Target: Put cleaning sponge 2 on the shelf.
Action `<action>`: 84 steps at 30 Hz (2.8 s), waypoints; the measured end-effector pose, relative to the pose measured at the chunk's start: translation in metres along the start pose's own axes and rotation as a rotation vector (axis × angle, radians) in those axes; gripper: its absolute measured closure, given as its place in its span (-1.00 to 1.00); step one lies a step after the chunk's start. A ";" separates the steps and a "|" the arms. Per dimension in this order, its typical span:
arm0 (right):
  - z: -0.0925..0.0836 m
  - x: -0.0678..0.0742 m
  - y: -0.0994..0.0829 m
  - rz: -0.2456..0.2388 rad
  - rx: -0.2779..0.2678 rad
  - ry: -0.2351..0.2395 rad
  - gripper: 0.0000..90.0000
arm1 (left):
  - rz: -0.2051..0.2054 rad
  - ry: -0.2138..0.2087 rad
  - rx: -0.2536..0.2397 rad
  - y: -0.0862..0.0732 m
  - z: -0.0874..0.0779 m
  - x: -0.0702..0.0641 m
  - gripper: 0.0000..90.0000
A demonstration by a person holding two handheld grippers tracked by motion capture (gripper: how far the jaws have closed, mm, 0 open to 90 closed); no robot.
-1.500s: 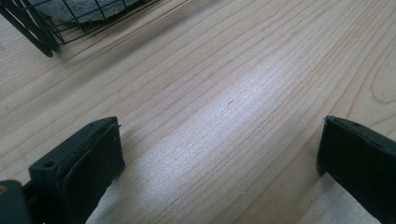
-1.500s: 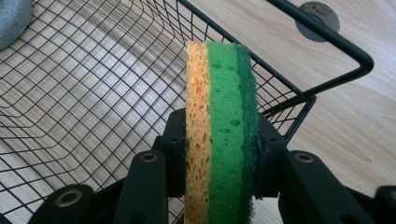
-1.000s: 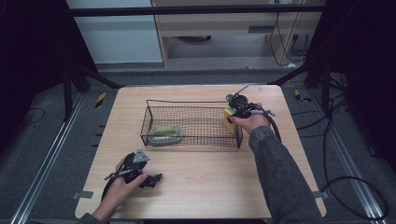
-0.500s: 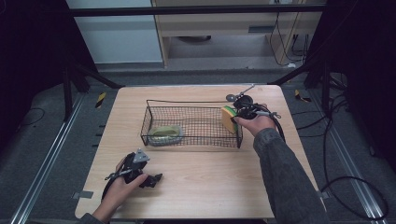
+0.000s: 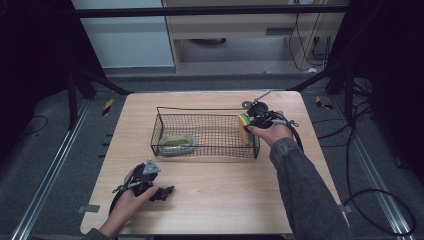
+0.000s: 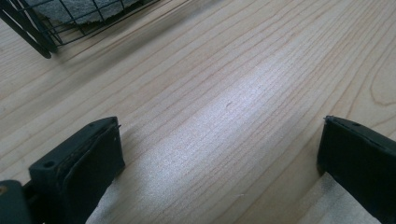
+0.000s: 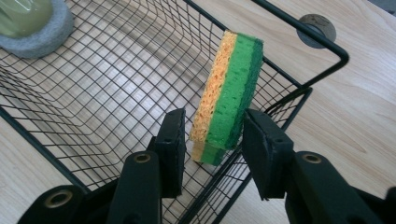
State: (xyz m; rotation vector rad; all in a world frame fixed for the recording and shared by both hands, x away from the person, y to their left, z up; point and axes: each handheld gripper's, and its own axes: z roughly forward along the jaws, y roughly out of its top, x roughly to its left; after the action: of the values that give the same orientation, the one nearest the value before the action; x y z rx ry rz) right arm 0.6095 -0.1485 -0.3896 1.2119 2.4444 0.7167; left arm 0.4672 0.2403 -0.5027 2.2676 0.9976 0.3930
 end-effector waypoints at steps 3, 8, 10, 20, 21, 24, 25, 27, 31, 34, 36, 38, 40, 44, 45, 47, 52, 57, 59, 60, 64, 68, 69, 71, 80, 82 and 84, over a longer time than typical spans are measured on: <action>0.000 0.003 0.001 -0.006 -0.003 0.009 0.33 | 0.004 0.000 -0.001 0.000 0.000 0.000 -1.00; 0.000 0.009 0.002 -0.013 -0.003 0.019 0.34 | 0.003 0.000 -0.001 0.000 0.000 0.000 -1.00; 0.000 0.012 0.003 -0.021 -0.005 0.028 0.36 | 0.003 0.001 -0.001 0.000 0.000 0.000 -1.00; 0.002 0.020 0.001 -0.035 0.002 0.052 0.37 | 0.003 0.001 -0.001 0.000 0.000 0.000 -1.00; 0.004 0.021 0.001 -0.041 0.006 0.056 0.37 | 0.003 0.001 -0.001 0.000 0.000 0.000 -1.00; 0.004 0.022 0.000 -0.043 0.007 0.055 0.36 | 0.003 0.001 -0.001 0.000 0.000 0.000 -1.00; 0.004 0.023 0.000 -0.041 0.006 0.058 0.36 | 0.003 0.001 -0.001 0.000 0.000 0.000 -1.00; 0.004 0.024 -0.001 -0.040 0.003 0.062 0.35 | 0.003 0.001 -0.002 0.000 0.000 0.000 -1.00; 0.004 0.026 -0.001 -0.039 0.003 0.066 0.33 | 0.003 0.001 -0.002 0.000 0.000 0.000 -1.00; 0.003 0.027 -0.002 -0.045 0.000 0.068 0.31 | 0.004 0.001 -0.001 0.000 0.000 0.000 -1.00; 0.003 0.027 -0.002 -0.044 0.000 0.067 0.30 | 0.004 0.000 -0.001 0.000 0.000 0.000 -1.00; 0.002 0.027 -0.002 -0.043 -0.006 0.068 0.29 | 0.002 0.001 -0.003 0.000 0.000 0.000 -1.00; -0.001 0.027 -0.003 -0.037 -0.009 0.065 0.26 | 0.000 0.001 -0.004 0.000 0.000 0.000 -1.00; -0.004 0.025 -0.004 -0.027 -0.020 0.060 0.21 | -0.001 0.000 -0.004 0.000 0.000 0.000 -1.00; -0.005 0.025 -0.004 -0.023 -0.022 0.059 0.20 | -0.001 0.000 -0.004 0.000 0.000 0.000 -1.00; -0.007 0.024 -0.005 -0.015 -0.029 0.056 0.16 | -0.001 0.000 -0.004 0.000 0.000 0.000 -1.00; -0.012 0.018 -0.013 0.008 -0.038 0.043 0.01 | -0.002 0.000 -0.004 0.000 0.000 0.000 -1.00; -0.018 0.014 -0.019 0.032 -0.054 0.032 -0.09 | 0.003 0.000 0.000 0.000 0.000 0.000 -1.00; -0.022 0.010 -0.023 0.052 -0.066 0.027 -0.19 | 0.003 0.000 0.000 0.000 0.000 0.000 -1.00; -0.022 0.010 -0.023 0.052 -0.066 0.027 -0.19 | 0.003 -0.001 0.000 0.000 0.000 0.000 -1.00; -0.028 0.003 -0.029 0.078 -0.086 0.017 -0.39 | 0.003 0.000 -0.001 0.000 0.000 0.000 -1.00; -0.030 -0.001 -0.032 0.093 -0.099 0.009 -0.57 | 0.003 0.000 -0.001 0.000 0.000 0.000 -1.00; -0.030 -0.002 -0.033 0.100 -0.099 0.009 -0.63 | 0.003 0.000 -0.001 0.000 0.000 0.000 -1.00; -0.031 -0.005 -0.037 0.108 -0.105 -0.013 -0.74 | 0.003 0.000 -0.002 0.000 0.000 0.000 -1.00; -0.042 -0.015 -0.059 0.148 -0.151 -0.057 -0.85 | 0.003 0.000 -0.003 0.000 0.000 0.000 -1.00; -0.045 -0.017 -0.065 0.151 -0.162 -0.059 -0.86 | 0.003 0.000 -0.003 0.000 0.000 0.000 -1.00; -0.048 -0.019 -0.071 0.158 -0.170 -0.059 -0.85 | 0.003 0.000 -0.004 0.000 0.000 0.000 -1.00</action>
State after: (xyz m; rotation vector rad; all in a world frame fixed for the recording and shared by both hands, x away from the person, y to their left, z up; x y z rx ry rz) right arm 0.5515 -0.2145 -0.3895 1.3490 2.2077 0.8987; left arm 0.4671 0.2402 -0.5031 2.2660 0.9930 0.3956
